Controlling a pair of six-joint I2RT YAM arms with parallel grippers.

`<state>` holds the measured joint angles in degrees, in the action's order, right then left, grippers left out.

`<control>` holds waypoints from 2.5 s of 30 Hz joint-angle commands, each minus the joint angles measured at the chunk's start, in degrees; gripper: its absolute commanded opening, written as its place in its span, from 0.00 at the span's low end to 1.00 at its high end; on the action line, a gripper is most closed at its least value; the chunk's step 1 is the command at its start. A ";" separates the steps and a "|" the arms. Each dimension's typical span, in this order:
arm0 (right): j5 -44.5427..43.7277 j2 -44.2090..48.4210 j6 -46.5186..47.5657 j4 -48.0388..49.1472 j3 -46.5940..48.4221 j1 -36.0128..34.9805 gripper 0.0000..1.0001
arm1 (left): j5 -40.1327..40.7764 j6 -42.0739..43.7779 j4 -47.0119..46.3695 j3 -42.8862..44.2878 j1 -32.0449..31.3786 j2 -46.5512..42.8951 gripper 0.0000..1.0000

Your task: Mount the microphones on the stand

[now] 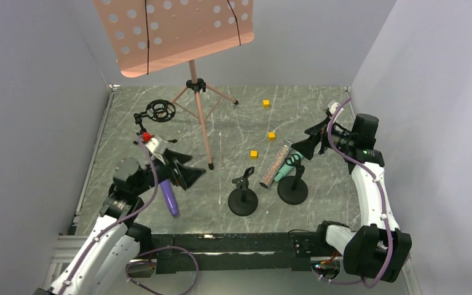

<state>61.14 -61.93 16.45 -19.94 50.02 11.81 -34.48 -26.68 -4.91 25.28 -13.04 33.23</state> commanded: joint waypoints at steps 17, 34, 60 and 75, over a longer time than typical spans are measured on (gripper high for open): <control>2.05 -1.75 1.64 1.05 0.85 0.05 1.00 | 25.89 17.40 21.79 31.04 -41.66 24.44 0.99; 1.39 -2.71 2.27 0.44 1.04 0.05 1.00 | 43.56 14.87 35.92 46.39 -50.87 41.73 0.65; 0.90 -2.64 3.28 -0.45 1.31 0.05 1.00 | 13.06 56.10 37.20 51.81 -37.37 43.66 0.02; 1.13 -2.59 3.58 -0.80 1.31 0.05 1.00 | 1.56 55.16 42.01 60.24 -28.74 53.51 0.37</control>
<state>61.60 -64.86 18.28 -20.67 50.02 11.81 -30.68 30.50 39.86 82.89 -42.48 86.70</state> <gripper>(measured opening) 0.994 0.235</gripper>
